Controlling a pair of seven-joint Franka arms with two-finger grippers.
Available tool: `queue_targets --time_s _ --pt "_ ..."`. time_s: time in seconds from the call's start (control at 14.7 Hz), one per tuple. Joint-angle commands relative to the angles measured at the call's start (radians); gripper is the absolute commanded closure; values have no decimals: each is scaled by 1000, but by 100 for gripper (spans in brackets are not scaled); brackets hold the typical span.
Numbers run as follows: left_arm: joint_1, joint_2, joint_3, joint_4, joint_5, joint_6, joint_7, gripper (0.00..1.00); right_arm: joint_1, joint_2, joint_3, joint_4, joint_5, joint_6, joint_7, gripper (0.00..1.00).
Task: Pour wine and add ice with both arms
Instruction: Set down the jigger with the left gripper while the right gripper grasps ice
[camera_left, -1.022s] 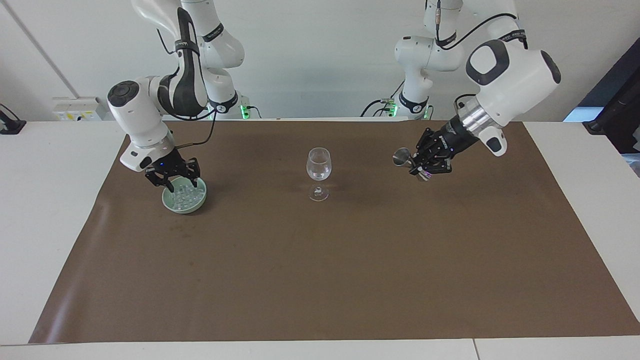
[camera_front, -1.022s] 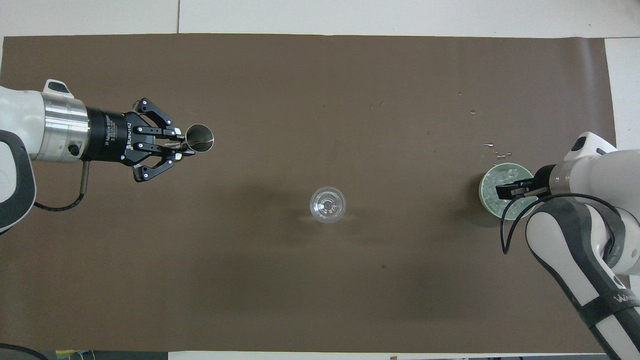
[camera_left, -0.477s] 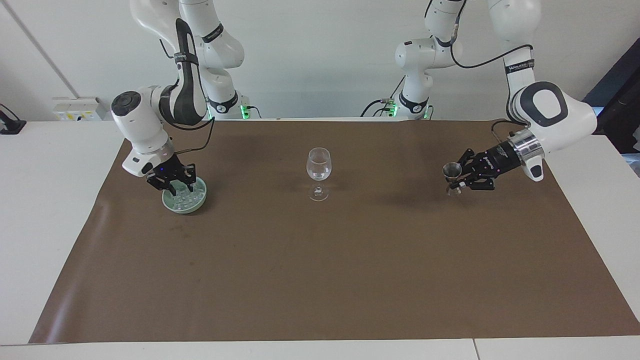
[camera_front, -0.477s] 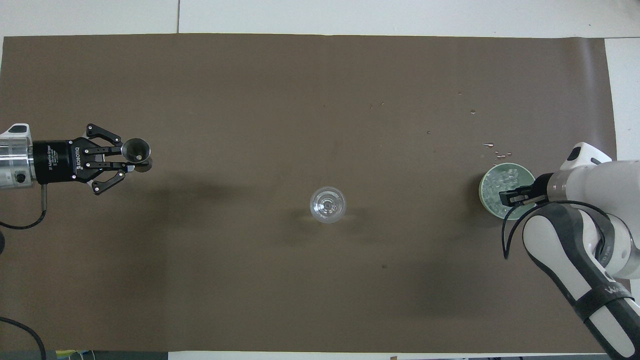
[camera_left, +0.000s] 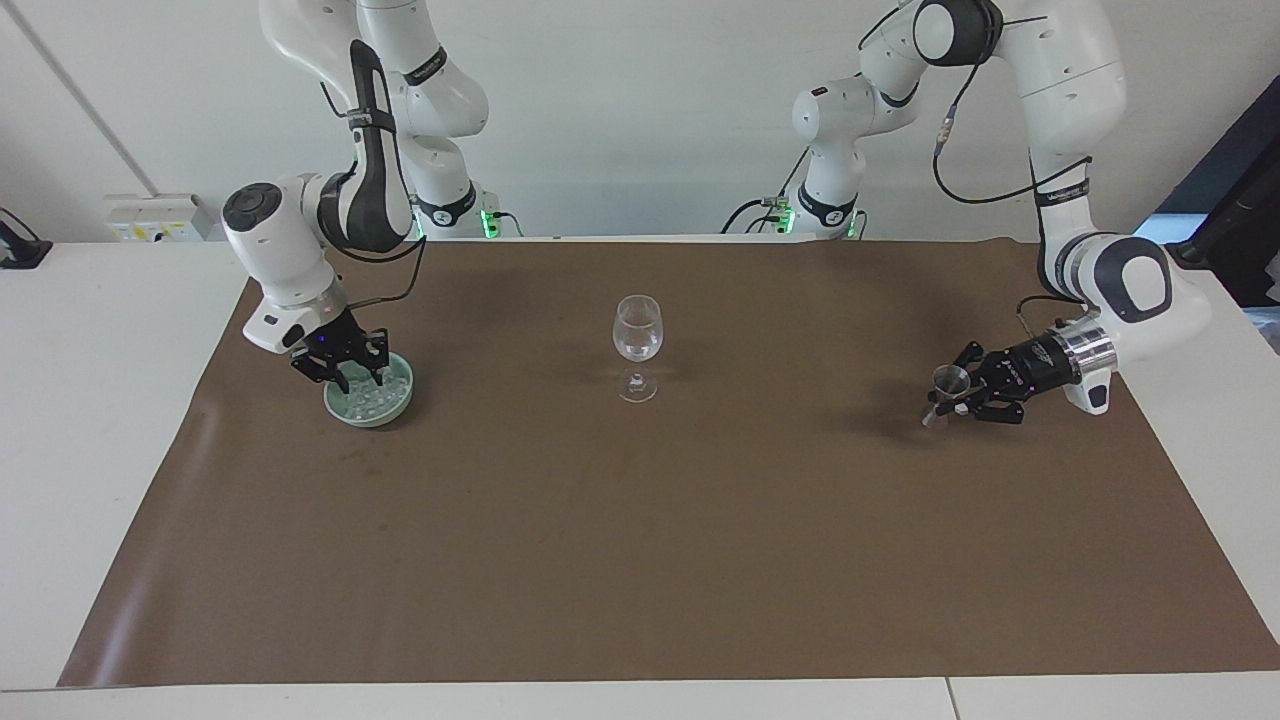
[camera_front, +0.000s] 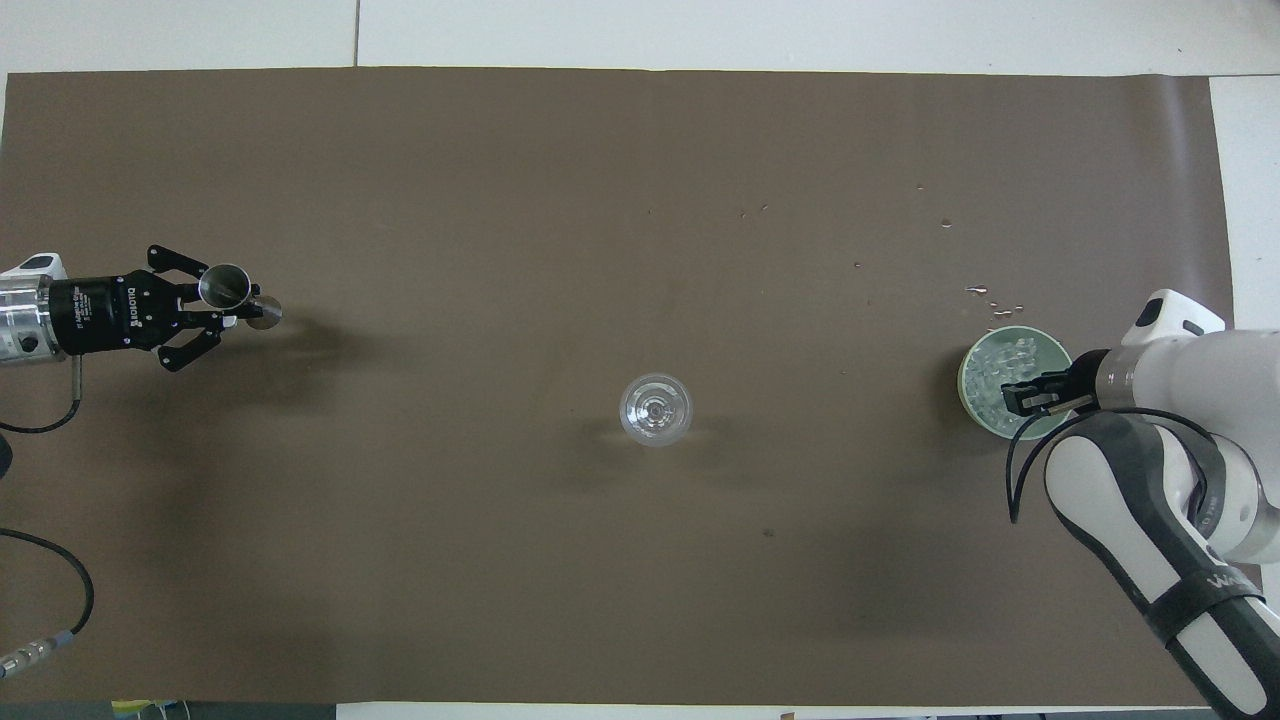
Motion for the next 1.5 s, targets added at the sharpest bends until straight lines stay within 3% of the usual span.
queue_targets --time_s 0.0,0.27,0.41,1.29,1.36,1.43 --pt "48 74 -14 59 -36 -51 9 100 -8 -4 5 -17 16 27 -28 47" --pt "106 168 -16 95 -79 -103 64 100 -12 18 5 -29 14 38 -62 47" --pt "117 155 -17 32 -94 -120 123 100 -12 18 5 -29 14 36 -65 47" --pt "148 125 -8 -68 -120 -85 126 100 20 24 7 -11 14 35 -13 53" --pt "149 125 -8 -63 -117 -91 120 1 18 23 7 -11 14 35 -13 53" --pt "151 125 -8 -60 -111 -97 118 0 20 23 7 -12 14 35 -13 53"
